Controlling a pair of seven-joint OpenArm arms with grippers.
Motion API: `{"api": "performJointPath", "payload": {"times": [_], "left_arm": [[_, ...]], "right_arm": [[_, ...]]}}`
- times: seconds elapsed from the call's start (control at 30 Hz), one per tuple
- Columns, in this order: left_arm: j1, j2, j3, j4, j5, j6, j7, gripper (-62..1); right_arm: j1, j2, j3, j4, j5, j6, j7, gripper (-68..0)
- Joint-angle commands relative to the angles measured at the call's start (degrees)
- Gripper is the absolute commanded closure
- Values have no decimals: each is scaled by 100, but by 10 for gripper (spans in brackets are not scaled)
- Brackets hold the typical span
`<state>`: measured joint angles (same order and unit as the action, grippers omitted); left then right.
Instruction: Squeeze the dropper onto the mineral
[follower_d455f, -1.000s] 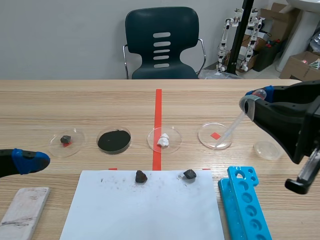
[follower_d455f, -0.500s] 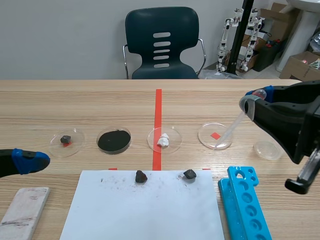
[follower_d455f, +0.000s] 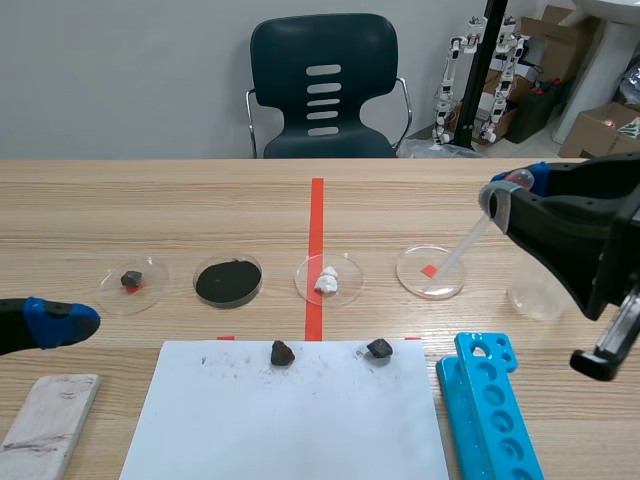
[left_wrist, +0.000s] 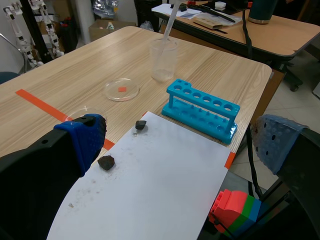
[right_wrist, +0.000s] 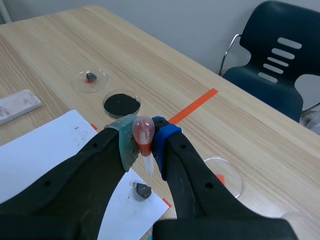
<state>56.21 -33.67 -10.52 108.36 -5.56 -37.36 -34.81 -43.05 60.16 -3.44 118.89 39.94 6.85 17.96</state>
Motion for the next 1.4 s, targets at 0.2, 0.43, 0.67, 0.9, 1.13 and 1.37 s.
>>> {"api": "performJointPath", "payload": {"times": [0.2,0.43,0.67,0.9,1.13,1.37], "left_arm": [[11,0,44,28,-66,-7,-94,-615],[11,0,44,28,-66,-7,-96,-615],[11,0,44,28,-66,-7,-96,-615],[11,0,44,28,-66,-7,-96,-615],[11,0,44,28,-66,-7,-98,-615],[11,0,44,28,-66,-7,-96,-615]], "right_arm": [[404,13,37,52,39,-131,101,-68],[739,13,-7,-63,48,-129,109,-68],[1132,-245,-238,-396,83,-103,146,-68],[1720,-1104,-490,-767,-181,356,-315,-68],[2234,-2044,-625,-1141,-833,796,-872,-68],[2745,-2916,-778,-1515,-1443,1241,-1419,-68]]}}
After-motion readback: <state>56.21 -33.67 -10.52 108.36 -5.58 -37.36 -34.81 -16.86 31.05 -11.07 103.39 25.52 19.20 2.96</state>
